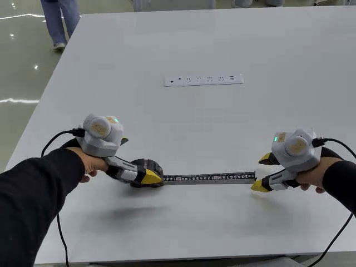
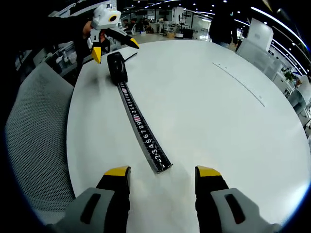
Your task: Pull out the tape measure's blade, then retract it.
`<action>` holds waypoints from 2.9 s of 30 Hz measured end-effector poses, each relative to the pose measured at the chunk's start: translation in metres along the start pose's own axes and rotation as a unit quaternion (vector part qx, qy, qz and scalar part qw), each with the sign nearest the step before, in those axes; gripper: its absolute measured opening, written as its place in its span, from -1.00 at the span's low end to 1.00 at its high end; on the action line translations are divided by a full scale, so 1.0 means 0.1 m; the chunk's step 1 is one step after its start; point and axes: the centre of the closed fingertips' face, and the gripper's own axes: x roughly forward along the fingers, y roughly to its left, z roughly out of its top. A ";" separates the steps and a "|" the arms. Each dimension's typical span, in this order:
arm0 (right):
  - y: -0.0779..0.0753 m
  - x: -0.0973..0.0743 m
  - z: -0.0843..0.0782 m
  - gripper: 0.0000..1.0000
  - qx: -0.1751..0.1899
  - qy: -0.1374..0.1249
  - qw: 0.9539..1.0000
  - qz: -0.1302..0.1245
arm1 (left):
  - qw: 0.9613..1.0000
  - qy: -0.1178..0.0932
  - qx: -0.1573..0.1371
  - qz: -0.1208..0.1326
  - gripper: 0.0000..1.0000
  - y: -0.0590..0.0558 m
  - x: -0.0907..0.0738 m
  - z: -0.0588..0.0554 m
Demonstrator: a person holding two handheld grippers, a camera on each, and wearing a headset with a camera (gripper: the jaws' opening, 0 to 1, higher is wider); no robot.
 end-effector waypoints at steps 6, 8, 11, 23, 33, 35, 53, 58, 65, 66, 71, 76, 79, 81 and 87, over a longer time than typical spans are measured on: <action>0.04 -0.14 -0.08 0.17 0.015 -0.026 0.999 -0.032 | 0.999 -0.036 -0.019 0.032 1.00 0.08 -0.26 -0.19; 0.04 -0.20 -0.08 0.25 0.024 -0.039 0.998 -0.043 | 0.997 -0.055 -0.019 0.045 1.00 0.11 -0.35 -0.22; 0.10 -0.29 -0.11 0.44 0.049 -0.059 0.995 -0.058 | 0.992 -0.091 -0.042 0.078 1.00 0.18 -0.55 -0.27; 0.28 -0.60 -0.33 0.58 0.061 -0.098 0.988 -0.099 | 0.984 -0.102 -0.085 0.119 1.00 0.08 -0.94 -0.70; 0.47 -0.96 -0.57 0.75 0.104 -0.121 0.979 -0.131 | 0.982 -0.119 -0.068 0.130 1.00 -0.16 -1.12 -0.73; 0.50 -1.00 -0.62 0.76 0.103 -0.122 0.977 -0.139 | 0.983 -0.111 -0.066 0.131 1.00 -0.16 -1.14 -0.82; 0.51 -1.16 -0.75 1.00 0.095 -0.112 0.980 -0.135 | 0.983 -0.109 -0.065 0.130 1.00 -0.16 -1.31 -0.93; 0.52 -1.18 -0.81 1.00 0.100 -0.103 0.981 -0.133 | 0.984 -0.101 -0.077 0.127 1.00 -0.20 -1.28 -0.99; 0.53 -1.20 -0.85 1.00 0.093 -0.095 0.982 -0.133 | 0.984 -0.101 -0.074 0.126 1.00 -0.22 -1.27 -0.98; 0.53 -1.21 -0.85 1.00 0.094 -0.094 0.982 -0.136 | 0.984 -0.101 -0.076 0.126 1.00 -0.22 -1.27 -0.97; 0.53 -1.23 -0.86 1.00 0.097 -0.092 0.982 -0.136 | 0.983 -0.108 -0.075 0.130 1.00 -0.21 -1.28 -0.91; 0.56 -1.21 -0.86 1.00 0.094 -0.089 0.982 -0.135 | 0.983 -0.105 -0.077 0.132 1.00 -0.21 -1.26 -0.91; 0.56 -1.22 -0.85 1.00 0.096 -0.089 0.982 -0.136 | 0.982 -0.099 -0.089 0.135 1.00 -0.22 -1.24 -0.91; 0.55 -1.24 -0.83 1.00 0.096 -0.091 0.981 -0.139 | 0.981 -0.103 -0.093 0.138 1.00 -0.24 -1.23 -0.85; 0.47 -1.26 -0.78 1.00 0.090 -0.092 0.982 -0.142 | 0.980 -0.111 -0.096 0.135 1.00 -0.33 -1.13 -0.63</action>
